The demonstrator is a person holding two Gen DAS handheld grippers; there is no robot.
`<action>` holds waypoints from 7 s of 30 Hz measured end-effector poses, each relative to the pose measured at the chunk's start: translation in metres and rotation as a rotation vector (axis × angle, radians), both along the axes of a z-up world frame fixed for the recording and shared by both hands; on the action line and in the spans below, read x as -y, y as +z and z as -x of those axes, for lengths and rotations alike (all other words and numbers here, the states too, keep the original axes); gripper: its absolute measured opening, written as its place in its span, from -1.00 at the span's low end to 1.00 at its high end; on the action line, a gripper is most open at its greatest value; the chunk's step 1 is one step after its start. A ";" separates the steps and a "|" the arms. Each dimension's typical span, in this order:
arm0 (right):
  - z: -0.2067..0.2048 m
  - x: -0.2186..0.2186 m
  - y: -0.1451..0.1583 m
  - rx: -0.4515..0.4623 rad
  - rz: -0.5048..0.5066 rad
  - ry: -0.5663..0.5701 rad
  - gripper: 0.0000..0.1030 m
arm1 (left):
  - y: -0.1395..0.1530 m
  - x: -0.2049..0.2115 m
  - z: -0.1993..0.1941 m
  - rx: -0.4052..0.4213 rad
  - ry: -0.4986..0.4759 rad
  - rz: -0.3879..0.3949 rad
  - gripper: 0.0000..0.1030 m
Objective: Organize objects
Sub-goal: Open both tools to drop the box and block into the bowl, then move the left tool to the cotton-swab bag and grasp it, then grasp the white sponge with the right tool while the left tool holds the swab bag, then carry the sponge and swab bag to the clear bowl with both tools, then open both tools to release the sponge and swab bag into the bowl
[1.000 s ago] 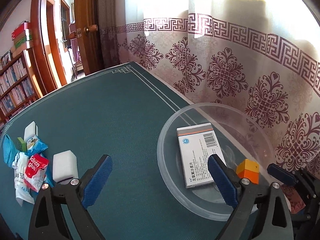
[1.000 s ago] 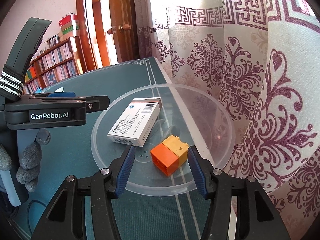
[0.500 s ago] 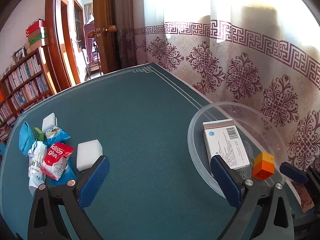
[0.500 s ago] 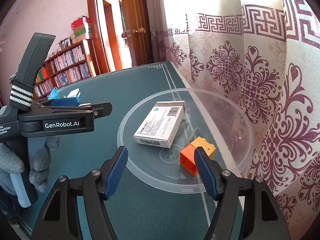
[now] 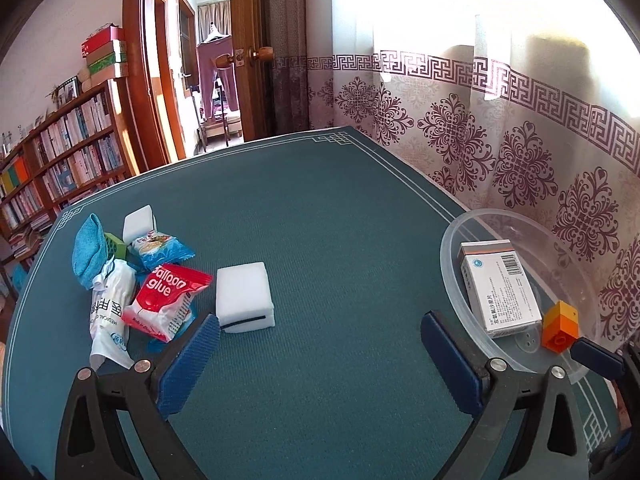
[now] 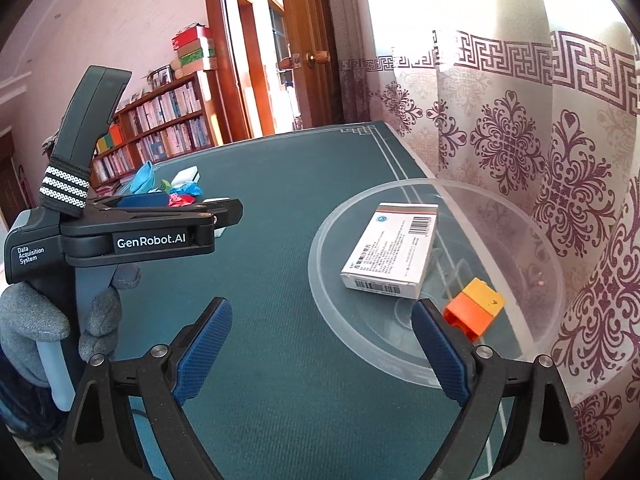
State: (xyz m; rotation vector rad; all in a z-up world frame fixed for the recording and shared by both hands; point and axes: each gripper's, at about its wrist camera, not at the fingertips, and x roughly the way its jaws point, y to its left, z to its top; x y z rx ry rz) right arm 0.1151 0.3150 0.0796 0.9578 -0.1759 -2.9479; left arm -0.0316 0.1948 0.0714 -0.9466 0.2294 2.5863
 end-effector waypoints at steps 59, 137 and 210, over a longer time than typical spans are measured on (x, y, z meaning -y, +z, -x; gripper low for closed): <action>0.096 0.100 -0.030 0.131 0.002 0.209 0.79 | -0.048 0.156 0.124 0.173 0.328 -0.005 0.09; 0.155 0.121 -0.013 0.101 -0.021 0.167 -0.12 | -0.049 0.163 -0.002 0.166 0.141 -0.032 -0.01; -0.017 -0.085 0.003 0.008 -0.074 -0.243 -0.03 | 0.021 -0.097 -0.020 0.127 -0.364 -0.087 0.00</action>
